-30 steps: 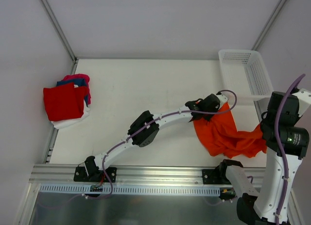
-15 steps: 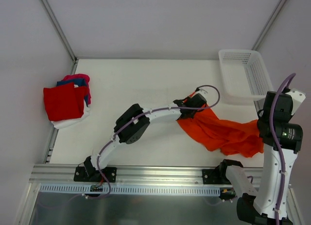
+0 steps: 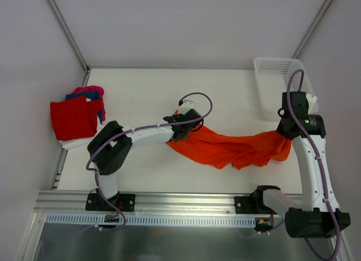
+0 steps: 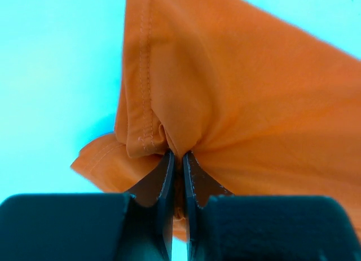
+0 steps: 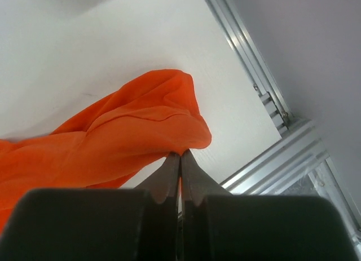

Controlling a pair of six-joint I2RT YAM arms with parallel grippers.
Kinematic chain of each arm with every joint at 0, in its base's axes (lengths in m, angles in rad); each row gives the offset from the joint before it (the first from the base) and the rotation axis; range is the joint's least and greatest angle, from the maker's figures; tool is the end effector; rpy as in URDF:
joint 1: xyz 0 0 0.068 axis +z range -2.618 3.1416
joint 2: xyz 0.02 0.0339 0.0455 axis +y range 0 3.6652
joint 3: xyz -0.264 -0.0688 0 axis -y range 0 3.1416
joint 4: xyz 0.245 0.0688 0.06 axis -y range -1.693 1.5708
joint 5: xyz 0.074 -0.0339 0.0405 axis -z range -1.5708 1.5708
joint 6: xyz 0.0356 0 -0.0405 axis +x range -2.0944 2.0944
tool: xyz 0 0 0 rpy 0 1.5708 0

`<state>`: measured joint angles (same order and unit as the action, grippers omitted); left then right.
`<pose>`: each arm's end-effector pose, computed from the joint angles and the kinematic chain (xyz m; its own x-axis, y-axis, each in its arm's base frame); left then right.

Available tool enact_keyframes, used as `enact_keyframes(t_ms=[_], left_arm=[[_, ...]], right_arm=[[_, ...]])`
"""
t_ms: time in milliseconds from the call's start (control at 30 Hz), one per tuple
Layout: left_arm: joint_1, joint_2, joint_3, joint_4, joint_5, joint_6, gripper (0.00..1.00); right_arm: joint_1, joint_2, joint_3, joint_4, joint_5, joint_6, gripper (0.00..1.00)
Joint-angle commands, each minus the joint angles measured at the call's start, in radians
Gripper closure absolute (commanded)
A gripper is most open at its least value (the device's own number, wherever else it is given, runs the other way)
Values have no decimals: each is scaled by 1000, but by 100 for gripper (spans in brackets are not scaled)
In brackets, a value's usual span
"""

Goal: Fold and stack the t-shirts
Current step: Move the tshirt to the center of the board, then flatten the tshirt out

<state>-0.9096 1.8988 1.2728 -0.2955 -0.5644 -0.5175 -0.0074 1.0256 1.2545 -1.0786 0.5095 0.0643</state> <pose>0.2617 -0.3053 0.1856 -0.6567 0.1634 -0.7362 0.1650 0.9837 0.0712 0.1773 -0.0187 0.3743 -0.7284 0.0615 -0.6824 0.3760 0.8684 -0.3232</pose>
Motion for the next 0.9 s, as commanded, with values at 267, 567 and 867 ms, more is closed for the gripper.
enact_keyframes(t_ms=[267,567,867], left_arm=[[-34,-458,-138,-175,-118,-114,100],[-135,-590,-148,-402,-114,-218,100],[-259,-658,-280,-553,-147,-449,27]], right_arm=[[197,25,20,46,102,78,99],[270,4,19,13,133,91,99],[305,-9,-15,16,150,106,100]])
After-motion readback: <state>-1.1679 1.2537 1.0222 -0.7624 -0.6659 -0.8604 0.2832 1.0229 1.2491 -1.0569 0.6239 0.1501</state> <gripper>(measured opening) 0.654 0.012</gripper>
